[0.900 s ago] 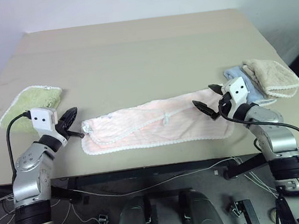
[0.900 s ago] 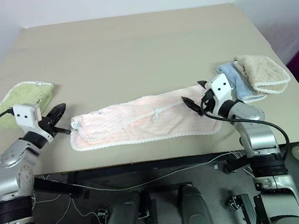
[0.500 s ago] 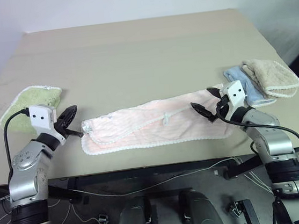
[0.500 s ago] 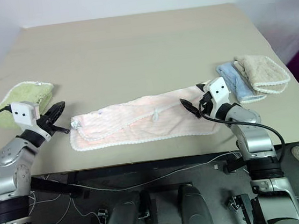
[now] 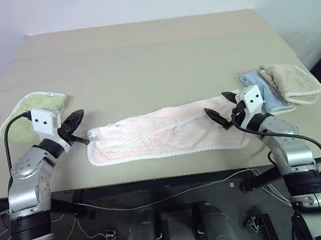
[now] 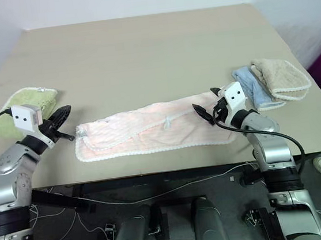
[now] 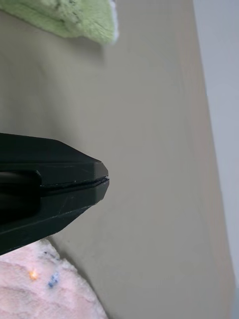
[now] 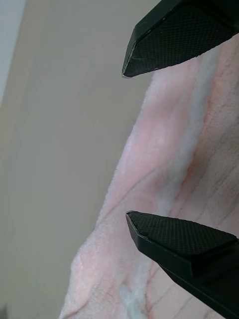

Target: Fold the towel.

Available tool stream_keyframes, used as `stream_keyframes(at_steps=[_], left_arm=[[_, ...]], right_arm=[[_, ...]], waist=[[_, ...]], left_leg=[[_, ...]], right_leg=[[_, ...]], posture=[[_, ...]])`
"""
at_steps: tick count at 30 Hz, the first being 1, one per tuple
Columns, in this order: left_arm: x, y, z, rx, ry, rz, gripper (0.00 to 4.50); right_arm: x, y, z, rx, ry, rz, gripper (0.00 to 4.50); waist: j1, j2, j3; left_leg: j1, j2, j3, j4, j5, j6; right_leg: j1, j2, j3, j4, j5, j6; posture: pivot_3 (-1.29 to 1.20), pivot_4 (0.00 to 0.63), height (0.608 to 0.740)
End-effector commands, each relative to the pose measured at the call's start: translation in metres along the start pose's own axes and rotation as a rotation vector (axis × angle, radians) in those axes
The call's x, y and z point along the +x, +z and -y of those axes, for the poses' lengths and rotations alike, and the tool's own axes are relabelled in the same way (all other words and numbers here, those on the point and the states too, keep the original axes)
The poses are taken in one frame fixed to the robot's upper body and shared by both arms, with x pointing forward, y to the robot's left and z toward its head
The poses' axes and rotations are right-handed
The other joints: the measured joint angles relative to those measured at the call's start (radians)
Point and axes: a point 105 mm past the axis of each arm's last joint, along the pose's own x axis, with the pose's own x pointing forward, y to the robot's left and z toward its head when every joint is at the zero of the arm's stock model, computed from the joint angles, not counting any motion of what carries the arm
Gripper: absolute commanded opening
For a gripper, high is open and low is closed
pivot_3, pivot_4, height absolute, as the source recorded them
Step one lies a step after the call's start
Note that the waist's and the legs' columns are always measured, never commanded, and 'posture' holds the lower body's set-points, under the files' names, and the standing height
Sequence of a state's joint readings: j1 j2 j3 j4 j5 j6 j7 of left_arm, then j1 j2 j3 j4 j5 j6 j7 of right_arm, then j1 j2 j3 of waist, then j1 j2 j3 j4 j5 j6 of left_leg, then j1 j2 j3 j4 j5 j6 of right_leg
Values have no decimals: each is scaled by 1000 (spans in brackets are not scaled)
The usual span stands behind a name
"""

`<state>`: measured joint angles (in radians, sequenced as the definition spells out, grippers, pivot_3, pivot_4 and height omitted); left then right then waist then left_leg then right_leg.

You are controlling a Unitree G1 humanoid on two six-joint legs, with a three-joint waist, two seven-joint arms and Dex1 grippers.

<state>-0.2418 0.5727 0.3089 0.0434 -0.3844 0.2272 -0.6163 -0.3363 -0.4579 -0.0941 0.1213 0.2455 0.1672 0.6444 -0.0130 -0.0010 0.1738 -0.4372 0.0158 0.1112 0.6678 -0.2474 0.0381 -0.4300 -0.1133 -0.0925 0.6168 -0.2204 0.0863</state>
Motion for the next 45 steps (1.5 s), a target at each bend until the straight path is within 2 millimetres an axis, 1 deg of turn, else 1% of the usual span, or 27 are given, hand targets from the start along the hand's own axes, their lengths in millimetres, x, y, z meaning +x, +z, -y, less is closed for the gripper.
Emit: stream_keyframes(at_steps=[1,6,9,10,12,14,17,19,22,26,29,32,38,45], left_arm=[[-6,7,-7,44,-25,8,0],[-10,2,6,85,-164,-45,0],[-15,-6,9,121,-259,-97,572],[-16,-7,9,116,-277,-105,838],[-19,-6,13,92,-363,-122,1565],[-20,-8,14,113,-414,-145,2251],[-22,-13,22,237,-533,-191,3257],[-22,-11,27,271,-604,-195,3919],[-24,-9,35,324,-701,-209,3919],[-29,-19,44,461,-835,-274,3919],[-25,-21,48,512,-887,-286,3919],[-21,-23,51,559,-919,-291,3919],[-13,-32,53,713,-946,-292,3919],[-12,-38,55,808,-977,-272,3919]], right_arm=[[4,15,1,-32,-6,53,4487],[1,12,-1,-31,-12,49,4487],[0,10,1,-34,-19,43,4500],[0,10,2,-34,-20,42,4500],[0,10,1,-35,-24,42,4500],[-1,10,2,-35,-25,42,4500],[0,8,0,-35,-28,41,4500],[0,7,0,-32,-32,42,4500],[-1,5,-2,-28,-37,42,4500],[0,4,-3,-22,-44,45,4500],[-1,3,-4,-20,-50,46,4500],[-3,1,-5,-19,-55,42,4500],[-9,0,-5,-19,-67,34,4500],[-11,0,-3,-22,-77,29,4500]], waist=[[-1,0,0],[2,0,0],[0,0,0],[0,0,0],[0,0,0],[0,0,0],[1,0,0],[1,0,0],[-1,0,0],[-1,1,0],[1,1,0],[2,0,0],[0,1,0],[2,1,0]], left_leg=[[0,0,0,0,0,0],[0,0,0,0,0,0],[0,0,0,0,0,0],[0,0,0,0,0,0],[0,0,0,0,0,0],[0,0,0,0,0,0],[0,0,0,0,0,0],[0,0,0,0,0,0],[0,0,0,-1,0,0],[0,0,1,-1,0,0],[0,0,1,-1,0,0],[0,0,1,-1,0,0],[0,0,1,-1,0,0],[0,0,1,-1,0,1]], right_leg=[[0,0,0,0,0,0],[0,0,0,0,0,0],[0,0,0,0,0,0],[0,0,0,0,0,0],[0,0,0,0,0,0],[0,0,0,0,0,0],[0,0,0,0,0,0],[0,0,0,0,0,0],[-1,0,0,0,0,0],[-1,0,0,0,0,0],[-1,0,0,0,0,0],[-1,0,0,0,0,0],[-1,0,0,0,0,0],[-1,0,0,0,0,0]], posture=[[0,150,740],[0,150,740],[0,150,740],[0,150,740],[0,150,740],[0,150,740],[0,150,740],[0,150,740],[0,150,740],[0,150,740],[0,150,740],[0,150,740],[0,150,740],[0,150,740]])
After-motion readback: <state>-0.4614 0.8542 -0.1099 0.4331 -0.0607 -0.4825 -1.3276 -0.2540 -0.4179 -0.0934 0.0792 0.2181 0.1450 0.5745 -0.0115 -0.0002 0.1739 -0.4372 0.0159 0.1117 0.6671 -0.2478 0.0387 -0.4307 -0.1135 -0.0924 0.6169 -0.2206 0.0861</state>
